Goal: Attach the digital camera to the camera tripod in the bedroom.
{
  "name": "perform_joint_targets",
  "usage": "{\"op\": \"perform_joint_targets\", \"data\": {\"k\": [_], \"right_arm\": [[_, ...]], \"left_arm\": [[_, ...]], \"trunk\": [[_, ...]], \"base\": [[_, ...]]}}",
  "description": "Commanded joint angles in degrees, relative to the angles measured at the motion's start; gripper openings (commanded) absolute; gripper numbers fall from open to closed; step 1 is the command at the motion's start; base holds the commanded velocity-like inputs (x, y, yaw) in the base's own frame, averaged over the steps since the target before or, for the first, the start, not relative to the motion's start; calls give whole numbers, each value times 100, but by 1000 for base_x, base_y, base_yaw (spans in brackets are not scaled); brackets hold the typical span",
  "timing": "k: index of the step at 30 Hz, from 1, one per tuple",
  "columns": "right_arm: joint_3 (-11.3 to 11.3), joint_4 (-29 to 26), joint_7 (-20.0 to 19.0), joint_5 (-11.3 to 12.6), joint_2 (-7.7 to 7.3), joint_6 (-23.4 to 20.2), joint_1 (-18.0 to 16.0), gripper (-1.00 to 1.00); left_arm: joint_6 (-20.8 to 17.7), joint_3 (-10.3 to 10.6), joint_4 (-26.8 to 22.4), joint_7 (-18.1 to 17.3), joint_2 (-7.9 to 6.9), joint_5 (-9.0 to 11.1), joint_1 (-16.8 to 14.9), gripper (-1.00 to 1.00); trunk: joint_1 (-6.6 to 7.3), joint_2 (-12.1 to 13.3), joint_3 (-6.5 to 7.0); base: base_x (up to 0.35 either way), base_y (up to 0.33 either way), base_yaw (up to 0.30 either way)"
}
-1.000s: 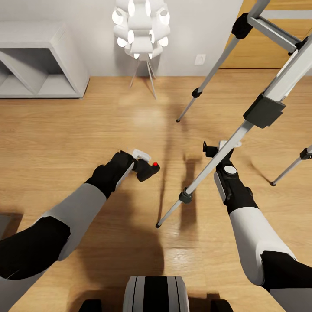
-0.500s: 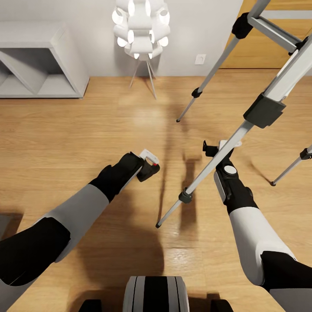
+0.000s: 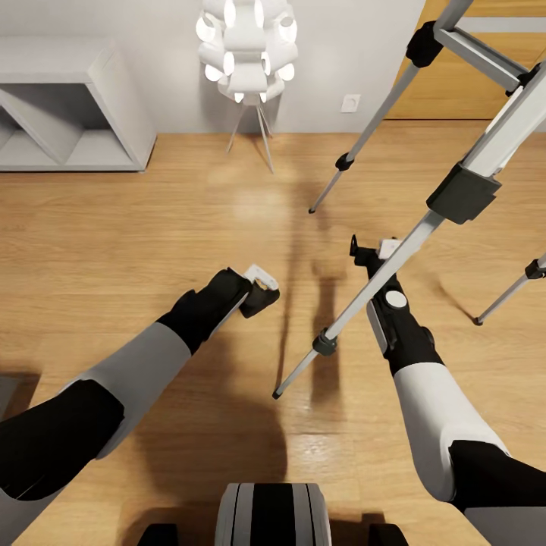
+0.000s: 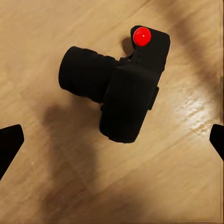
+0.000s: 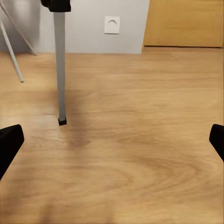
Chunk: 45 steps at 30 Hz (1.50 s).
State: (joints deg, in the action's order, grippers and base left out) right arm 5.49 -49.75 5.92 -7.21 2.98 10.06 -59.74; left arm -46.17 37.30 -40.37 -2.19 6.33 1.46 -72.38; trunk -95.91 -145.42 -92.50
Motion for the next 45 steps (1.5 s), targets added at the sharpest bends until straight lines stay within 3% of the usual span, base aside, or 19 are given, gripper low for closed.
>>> {"op": "perform_joint_targets", "data": {"k": [1,5,11,25,29,40,45], "right_arm": [[-15,-64,32,-133,4,54,-3,100],[-44,-328,52,-276,10,144,-3,100],[-56,-439,66,-294,49,176,-3,100],[-57,-623,67,-281,54,172,-3,100],[-57,-624,67,-281,53,172,-3,100],[-57,-622,67,-278,56,170,-3,100],[-57,-624,67,-281,58,172,-3,100]], "left_arm": [[-22,14,48,-105,-2,11,-4,100],[-16,14,210,-279,17,12,-4,100],[-23,14,245,-315,23,12,-4,100],[-45,-45,-221,-308,-9,-3,-4,100],[-64,-428,-560,-308,-32,7,-4,100],[-75,-537,-525,-316,-129,12,-4,100],[-69,-537,-277,-317,-125,22,-4,100]], "trunk": [[1,-1,-3],[1,-1,-3],[1,-1,-3],[-35,-20,-313],[-46,-25,-402],[-74,-40,-646],[-87,-47,-756]], "base": [[0,0,0],[0,0,0],[0,0,0],[0,0,0],[0,0,0],[0,0,0],[0,0,0]]}}
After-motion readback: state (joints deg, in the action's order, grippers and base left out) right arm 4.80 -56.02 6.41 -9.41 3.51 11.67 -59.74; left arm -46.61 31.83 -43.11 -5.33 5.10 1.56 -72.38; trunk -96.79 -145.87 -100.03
